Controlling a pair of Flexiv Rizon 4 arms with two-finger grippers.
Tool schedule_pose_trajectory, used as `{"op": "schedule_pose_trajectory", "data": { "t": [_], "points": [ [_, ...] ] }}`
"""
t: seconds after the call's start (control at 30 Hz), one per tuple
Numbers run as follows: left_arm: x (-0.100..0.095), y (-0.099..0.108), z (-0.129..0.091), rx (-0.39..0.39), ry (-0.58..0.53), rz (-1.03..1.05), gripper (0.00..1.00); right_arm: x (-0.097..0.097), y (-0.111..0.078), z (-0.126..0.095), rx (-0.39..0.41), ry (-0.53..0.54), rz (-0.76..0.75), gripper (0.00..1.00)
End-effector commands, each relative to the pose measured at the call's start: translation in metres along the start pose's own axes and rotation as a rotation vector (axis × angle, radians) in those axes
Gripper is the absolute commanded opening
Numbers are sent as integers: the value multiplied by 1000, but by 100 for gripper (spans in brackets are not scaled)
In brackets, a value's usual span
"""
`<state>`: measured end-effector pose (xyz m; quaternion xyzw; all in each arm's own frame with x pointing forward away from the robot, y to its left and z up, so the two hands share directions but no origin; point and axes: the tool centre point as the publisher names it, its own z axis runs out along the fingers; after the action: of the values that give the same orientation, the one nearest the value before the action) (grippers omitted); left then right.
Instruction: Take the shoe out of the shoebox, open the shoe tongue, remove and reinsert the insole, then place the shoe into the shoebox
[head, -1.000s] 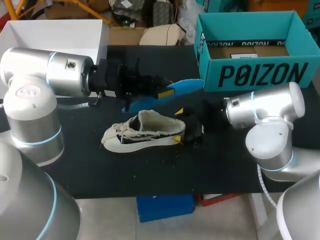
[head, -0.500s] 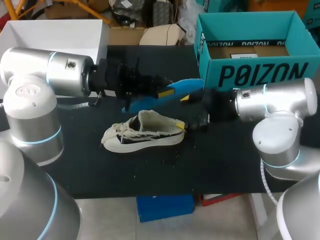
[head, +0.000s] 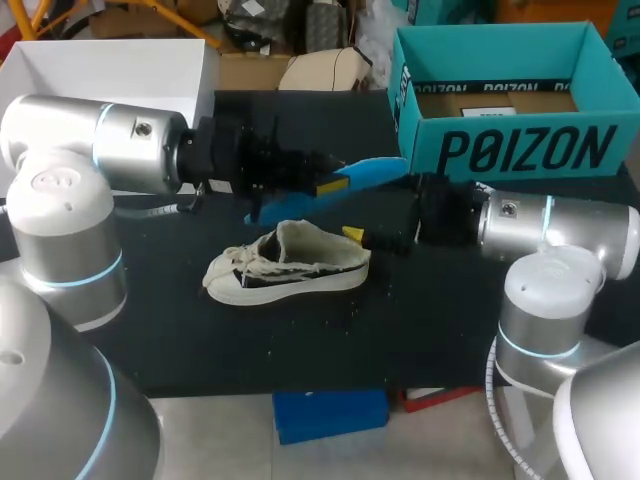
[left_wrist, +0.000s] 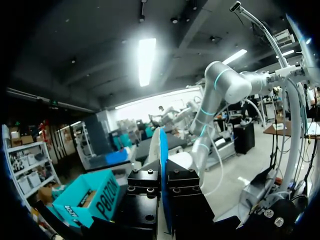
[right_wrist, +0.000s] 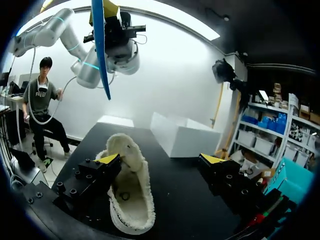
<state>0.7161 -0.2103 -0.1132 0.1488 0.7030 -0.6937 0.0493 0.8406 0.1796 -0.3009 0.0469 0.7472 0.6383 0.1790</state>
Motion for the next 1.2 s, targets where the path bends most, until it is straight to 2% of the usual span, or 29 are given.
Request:
{"op": "schedule_pose_trajectory", "data": {
  "t": [0.03, 0.23, 0.47, 0.67, 0.8, 0.93, 1.13, 1.2],
  "points": [
    [1, 1, 2, -1, -3, 2, 0, -3, 11, -3, -97, 3, -13, 100],
    [1, 1, 2, -1, -3, 2, 0, -8, 27, -7, -127, 20, -34, 100],
    [1, 1, 2, -1, -3, 2, 0, -10, 43, -15, -121, 58, -60, 100],
    [1, 1, 2, -1, -3, 2, 0, -9, 67, -24, -121, 63, -83, 98],
    [1, 1, 2, -1, -3, 2, 0, -2, 85, -29, -131, 64, -91, 97],
    [1, 1, 2, -1, -3, 2, 0, 9, 95, -33, -139, 63, -93, 95],
    [1, 1, 2, -1, -3, 2, 0, 22, 97, -39, -150, 46, -67, 91],
    [1, 1, 2, -1, -3, 2, 0, 25, 98, -40, -193, 29, -45, 90]
  ]
}}
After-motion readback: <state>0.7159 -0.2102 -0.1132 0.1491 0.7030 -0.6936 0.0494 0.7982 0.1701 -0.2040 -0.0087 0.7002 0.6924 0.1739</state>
